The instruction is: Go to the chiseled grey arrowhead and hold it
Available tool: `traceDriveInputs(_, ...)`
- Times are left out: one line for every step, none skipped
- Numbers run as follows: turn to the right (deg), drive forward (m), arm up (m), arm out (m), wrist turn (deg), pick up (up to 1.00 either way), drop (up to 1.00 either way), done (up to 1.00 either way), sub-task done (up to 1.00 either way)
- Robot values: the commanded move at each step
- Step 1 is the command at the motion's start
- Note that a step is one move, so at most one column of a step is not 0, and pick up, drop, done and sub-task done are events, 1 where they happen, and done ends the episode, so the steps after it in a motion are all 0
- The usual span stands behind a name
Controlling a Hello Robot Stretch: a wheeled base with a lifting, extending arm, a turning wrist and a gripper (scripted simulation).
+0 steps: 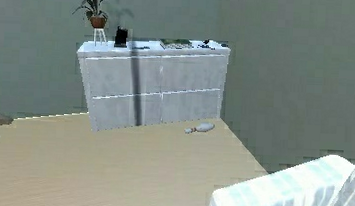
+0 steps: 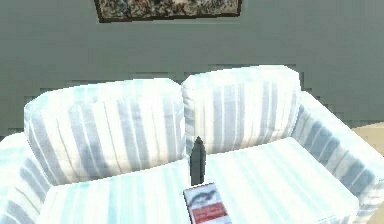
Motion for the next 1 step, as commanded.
traceDriveInputs(0.0,0.00,0.50,0.00,0.0,0.00,0.00,0.00,0.00)
